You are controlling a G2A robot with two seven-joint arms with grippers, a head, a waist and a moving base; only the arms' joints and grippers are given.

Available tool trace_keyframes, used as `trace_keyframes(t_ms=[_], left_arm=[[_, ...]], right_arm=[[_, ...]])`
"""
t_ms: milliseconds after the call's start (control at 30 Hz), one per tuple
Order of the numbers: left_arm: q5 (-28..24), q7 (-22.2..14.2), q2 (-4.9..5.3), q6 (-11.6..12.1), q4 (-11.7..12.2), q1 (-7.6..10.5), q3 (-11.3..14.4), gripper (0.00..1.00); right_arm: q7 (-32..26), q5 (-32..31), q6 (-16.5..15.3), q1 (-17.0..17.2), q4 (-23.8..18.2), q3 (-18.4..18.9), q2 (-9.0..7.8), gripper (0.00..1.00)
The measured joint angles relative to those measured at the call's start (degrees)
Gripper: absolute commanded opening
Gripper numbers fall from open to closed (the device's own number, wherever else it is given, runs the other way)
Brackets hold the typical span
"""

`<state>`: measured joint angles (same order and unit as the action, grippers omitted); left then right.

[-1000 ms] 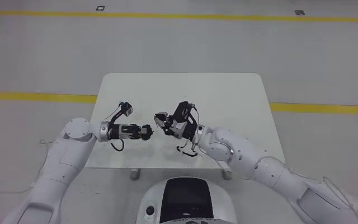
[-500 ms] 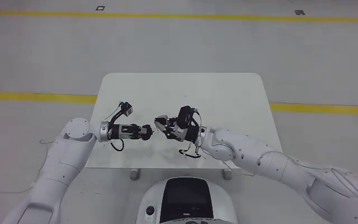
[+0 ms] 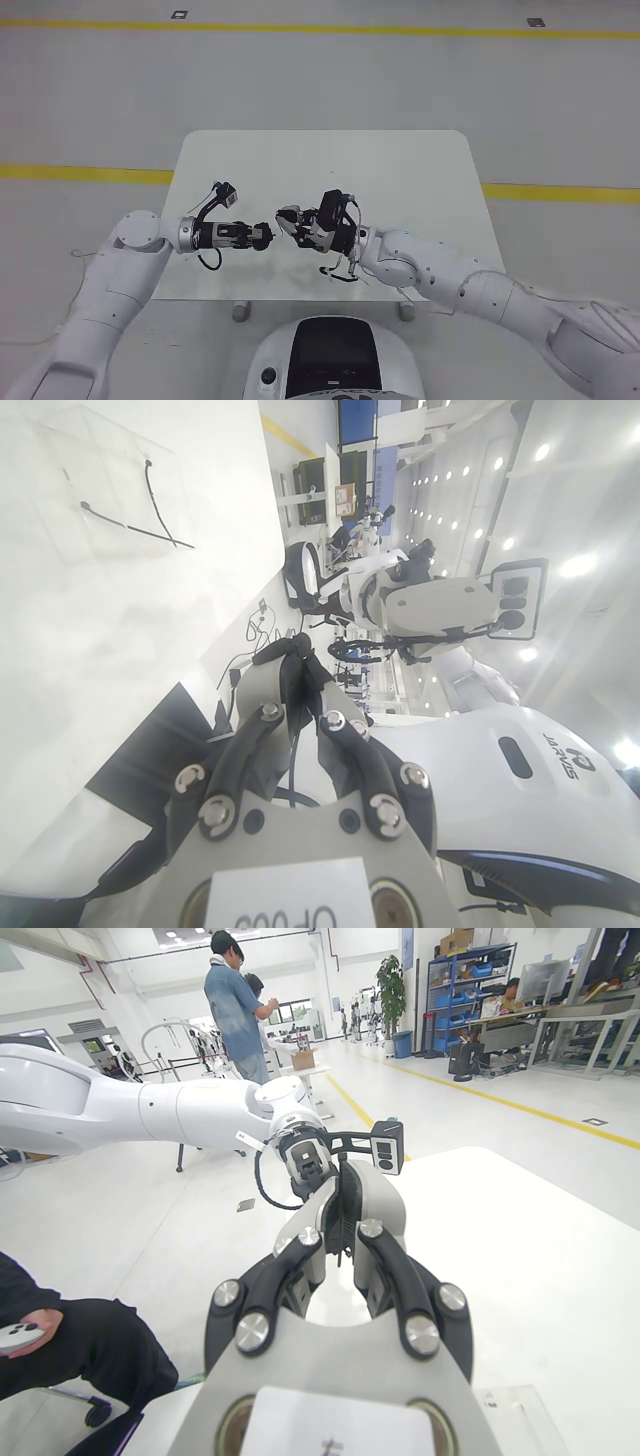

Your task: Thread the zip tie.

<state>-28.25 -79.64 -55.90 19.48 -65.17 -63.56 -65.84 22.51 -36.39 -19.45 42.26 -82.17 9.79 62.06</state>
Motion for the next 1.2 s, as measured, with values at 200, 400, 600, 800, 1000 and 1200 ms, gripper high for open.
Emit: trace_keyframes(t_ms=[200, 400, 600, 800, 1000, 1200], left_arm=[[0.0, 0.0, 0.0, 0.0, 0.0, 0.0, 0.0, 0.0], [0.0, 0.0, 0.0, 0.0, 0.0, 0.0, 0.0, 0.0], [0.0, 0.0, 0.0, 0.0, 0.0, 0.0, 0.0, 0.0], [0.0, 0.0, 0.0, 0.0, 0.0, 0.0, 0.0, 0.0], [0.0, 0.0, 0.0, 0.0, 0.0, 0.0, 0.0, 0.0], [3.5, 0.6, 0.29, 0.0, 0.0, 0.16, 0.6, 0.0]], right_arm=[[0.0, -3.9, 0.0, 0.7, -0.7, 1.2, 0.09, 0.0], [0.4, -6.9, 0.0, -1.0, 0.6, -0.1, 0.49, 0.0], [4.3, -10.3, 0.0, -0.6, 1.0, 0.0, 1.17, 0.0], [4.2, -10.3, 0.0, -0.6, 1.1, 0.0, 1.17, 0.0], [4.2, -10.3, 0.0, -0.6, 1.1, 0.0, 1.17, 0.0], [4.2, -10.3, 0.0, -0.6, 1.1, 0.0, 1.17, 0.0]])
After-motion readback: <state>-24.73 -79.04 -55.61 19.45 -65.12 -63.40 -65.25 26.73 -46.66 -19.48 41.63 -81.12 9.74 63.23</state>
